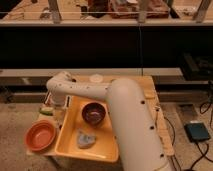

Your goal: Place pepper in red bowl

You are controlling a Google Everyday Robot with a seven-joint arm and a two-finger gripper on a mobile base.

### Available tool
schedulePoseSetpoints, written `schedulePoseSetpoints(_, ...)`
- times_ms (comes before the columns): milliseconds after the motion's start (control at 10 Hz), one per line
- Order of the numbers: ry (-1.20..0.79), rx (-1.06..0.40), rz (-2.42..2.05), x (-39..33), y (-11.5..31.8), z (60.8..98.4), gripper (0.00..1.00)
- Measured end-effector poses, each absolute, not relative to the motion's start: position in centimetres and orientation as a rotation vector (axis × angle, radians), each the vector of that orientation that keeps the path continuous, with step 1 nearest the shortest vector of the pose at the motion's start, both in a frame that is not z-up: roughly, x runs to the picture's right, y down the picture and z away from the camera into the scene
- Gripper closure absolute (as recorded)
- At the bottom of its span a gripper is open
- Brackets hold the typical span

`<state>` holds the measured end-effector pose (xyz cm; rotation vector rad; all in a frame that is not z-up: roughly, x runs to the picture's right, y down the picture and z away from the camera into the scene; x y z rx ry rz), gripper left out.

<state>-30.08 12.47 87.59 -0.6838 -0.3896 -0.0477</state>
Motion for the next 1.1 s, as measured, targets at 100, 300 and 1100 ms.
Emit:
schedulePoseSetpoints(100, -0.385, -0.685, -0.036, -30.0, 12.7, 88.0, 0.35)
schedulePoseSetpoints(300, -0.377, -0.691, -0.005, -29.9, 13.3, 88.9, 0.4)
schedulePoseSetpoints(1100, -0.408, -0.706, 0.072, -29.9, 13.0, 89.7, 0.62)
